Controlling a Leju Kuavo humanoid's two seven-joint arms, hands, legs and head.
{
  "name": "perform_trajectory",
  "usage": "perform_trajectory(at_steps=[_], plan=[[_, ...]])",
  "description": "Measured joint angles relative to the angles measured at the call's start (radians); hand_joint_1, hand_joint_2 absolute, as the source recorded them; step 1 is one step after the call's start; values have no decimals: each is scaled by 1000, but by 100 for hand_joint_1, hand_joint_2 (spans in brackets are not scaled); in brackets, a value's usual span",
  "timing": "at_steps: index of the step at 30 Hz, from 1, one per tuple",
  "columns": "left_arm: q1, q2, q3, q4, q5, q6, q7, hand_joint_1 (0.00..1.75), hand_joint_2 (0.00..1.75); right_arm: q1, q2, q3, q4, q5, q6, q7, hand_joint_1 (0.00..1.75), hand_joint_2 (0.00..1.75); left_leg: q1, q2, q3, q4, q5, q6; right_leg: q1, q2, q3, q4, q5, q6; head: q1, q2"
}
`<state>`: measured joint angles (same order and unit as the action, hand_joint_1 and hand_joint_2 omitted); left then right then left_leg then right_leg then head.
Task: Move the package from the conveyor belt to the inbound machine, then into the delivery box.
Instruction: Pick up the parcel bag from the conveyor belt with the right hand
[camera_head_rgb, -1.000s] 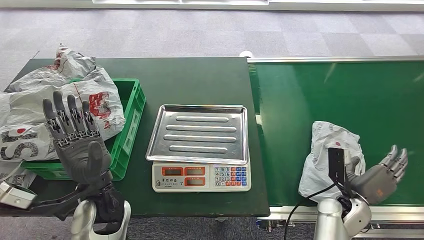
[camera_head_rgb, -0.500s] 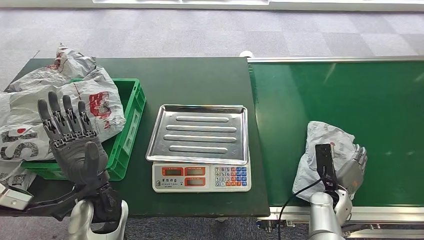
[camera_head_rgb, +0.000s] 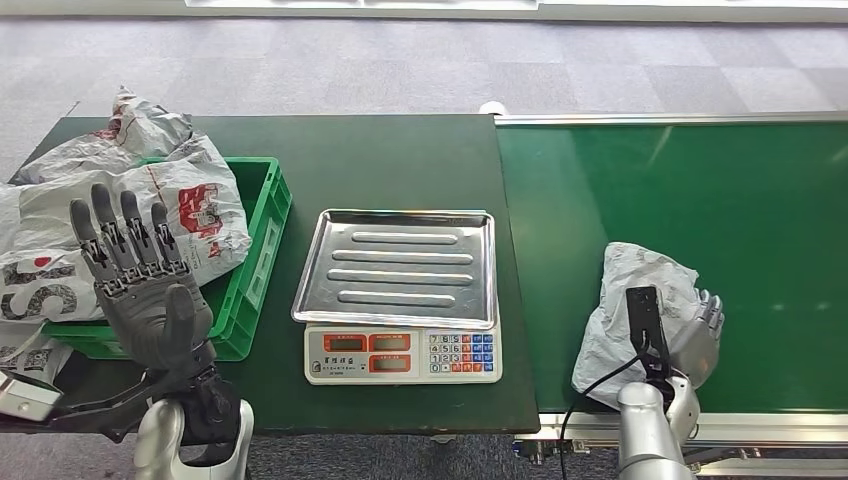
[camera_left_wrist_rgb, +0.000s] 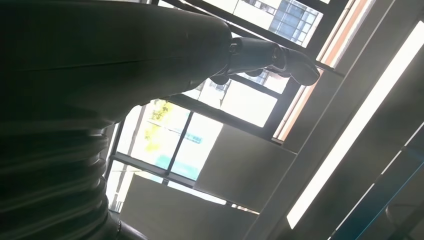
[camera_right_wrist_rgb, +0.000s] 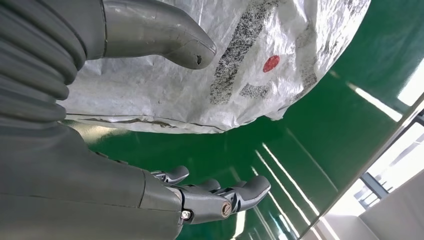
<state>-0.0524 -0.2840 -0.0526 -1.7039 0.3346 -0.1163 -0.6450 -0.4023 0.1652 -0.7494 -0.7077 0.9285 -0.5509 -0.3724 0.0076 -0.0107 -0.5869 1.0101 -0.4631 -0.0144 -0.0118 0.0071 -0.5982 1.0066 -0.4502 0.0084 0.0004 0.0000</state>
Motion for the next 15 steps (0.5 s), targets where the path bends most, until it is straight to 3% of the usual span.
perform_trajectory(at_steps=[9,15], plan=[[-12,-1,7,15,-12,-32,-10,0,175,-10,-49,56,131,32,227,41,0,175,0,0,0,0,0,0,0,0,0,0,0,0,0,0],[-20,-2,10,28,-16,-41,-7,0,175,-44,-94,139,259,169,325,301,0,175,1,2,6,0,-1,1,1,1,5,-2,0,0,0,0]])
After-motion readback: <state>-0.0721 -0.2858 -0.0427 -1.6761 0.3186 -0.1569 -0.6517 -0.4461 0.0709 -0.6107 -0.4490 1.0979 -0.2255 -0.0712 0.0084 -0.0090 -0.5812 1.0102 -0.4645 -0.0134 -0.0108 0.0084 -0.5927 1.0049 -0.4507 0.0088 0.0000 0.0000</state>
